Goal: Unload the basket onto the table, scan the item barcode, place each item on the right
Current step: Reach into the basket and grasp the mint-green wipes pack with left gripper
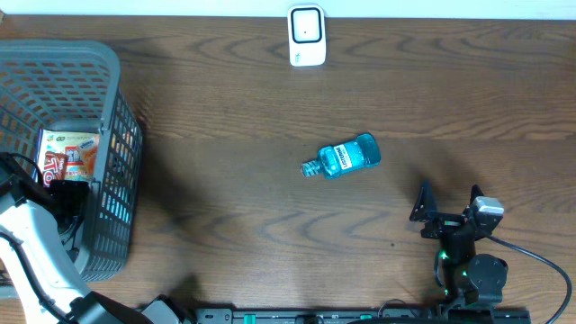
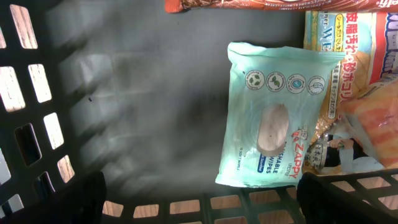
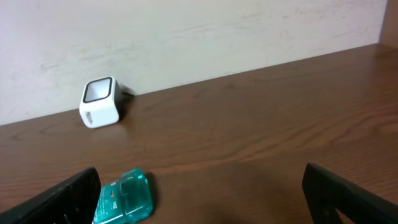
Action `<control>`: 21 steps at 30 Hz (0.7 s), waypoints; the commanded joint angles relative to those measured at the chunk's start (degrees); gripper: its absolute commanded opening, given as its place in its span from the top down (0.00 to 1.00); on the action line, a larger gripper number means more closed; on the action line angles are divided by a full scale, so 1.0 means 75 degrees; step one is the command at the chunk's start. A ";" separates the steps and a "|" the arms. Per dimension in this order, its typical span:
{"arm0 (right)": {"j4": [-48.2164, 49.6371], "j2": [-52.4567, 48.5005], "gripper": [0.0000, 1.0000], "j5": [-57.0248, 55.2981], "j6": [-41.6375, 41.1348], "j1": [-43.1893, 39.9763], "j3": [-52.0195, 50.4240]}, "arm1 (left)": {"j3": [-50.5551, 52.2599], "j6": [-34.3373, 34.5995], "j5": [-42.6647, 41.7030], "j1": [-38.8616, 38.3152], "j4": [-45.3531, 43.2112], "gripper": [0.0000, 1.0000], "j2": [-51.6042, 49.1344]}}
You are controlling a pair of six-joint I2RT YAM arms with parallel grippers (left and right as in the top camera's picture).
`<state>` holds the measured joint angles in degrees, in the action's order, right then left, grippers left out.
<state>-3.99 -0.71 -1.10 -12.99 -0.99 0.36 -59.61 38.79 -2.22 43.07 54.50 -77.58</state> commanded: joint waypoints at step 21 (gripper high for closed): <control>-0.0020 0.0044 0.01 -0.0035 -0.0009 -0.0012 -0.0006 | 0.0539 -0.0070 0.0175 0.0041 -0.1037 0.02 -0.1058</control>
<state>-3.99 -0.71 -1.13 -12.99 -0.99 0.36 -56.49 38.79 -2.15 43.07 47.18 -82.74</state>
